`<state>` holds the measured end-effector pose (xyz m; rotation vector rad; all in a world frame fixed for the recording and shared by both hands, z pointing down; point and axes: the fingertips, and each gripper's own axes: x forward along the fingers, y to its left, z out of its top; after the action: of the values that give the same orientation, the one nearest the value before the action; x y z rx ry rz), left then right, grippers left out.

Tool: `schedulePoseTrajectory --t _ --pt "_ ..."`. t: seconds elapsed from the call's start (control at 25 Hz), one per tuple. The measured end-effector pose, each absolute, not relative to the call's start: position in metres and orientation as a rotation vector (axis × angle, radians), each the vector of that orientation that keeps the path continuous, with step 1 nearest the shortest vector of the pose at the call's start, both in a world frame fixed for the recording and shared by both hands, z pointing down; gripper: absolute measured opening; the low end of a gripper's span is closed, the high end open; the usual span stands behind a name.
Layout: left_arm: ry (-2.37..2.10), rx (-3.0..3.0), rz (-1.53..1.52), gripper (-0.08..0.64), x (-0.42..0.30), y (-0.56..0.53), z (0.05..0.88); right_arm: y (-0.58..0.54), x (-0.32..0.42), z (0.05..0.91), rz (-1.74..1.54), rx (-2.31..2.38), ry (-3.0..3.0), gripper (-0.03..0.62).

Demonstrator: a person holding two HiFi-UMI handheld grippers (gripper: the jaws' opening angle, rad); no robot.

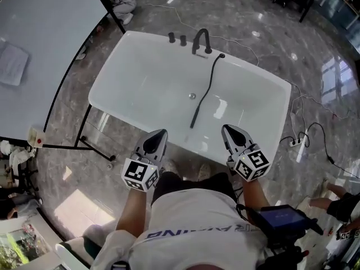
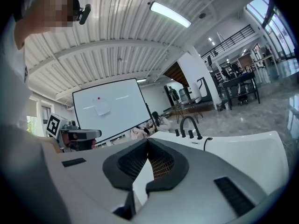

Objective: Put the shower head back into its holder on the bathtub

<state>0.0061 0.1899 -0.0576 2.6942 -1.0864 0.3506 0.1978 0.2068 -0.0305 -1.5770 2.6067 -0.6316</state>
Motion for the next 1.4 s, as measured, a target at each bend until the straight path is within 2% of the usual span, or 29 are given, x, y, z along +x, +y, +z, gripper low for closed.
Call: schedulePoseTrajectory --t 0.4,0.72,0.84,1.16,1.4 --pt "-0.777 2.780 0.339 0.014 0.023 0.088 -0.038 0.161 0.210 -0.010 -0.691 -1.912 2.401 0.009" --pt "-0.622 2.841 0.337 0.014 -0.021 0.003 -0.022 0.101 0.167 -0.005 -0.608 -2.076 2.383 0.009" --pt "-0.622 2.787 0.349 0.014 -0.034 0.003 -0.012 0.105 0.156 0.006 -0.691 -2.096 2.454 0.009" --pt "-0.707 2.683 0.375 0.014 -0.032 -0.034 0.082 0.054 0.155 0.112 -0.815 -2.047 2.706 0.009" --pt "-0.752 2.655 0.390 0.014 -0.011 -0.064 0.184 0.005 0.147 0.220 -0.604 -1.891 3.135 0.009"
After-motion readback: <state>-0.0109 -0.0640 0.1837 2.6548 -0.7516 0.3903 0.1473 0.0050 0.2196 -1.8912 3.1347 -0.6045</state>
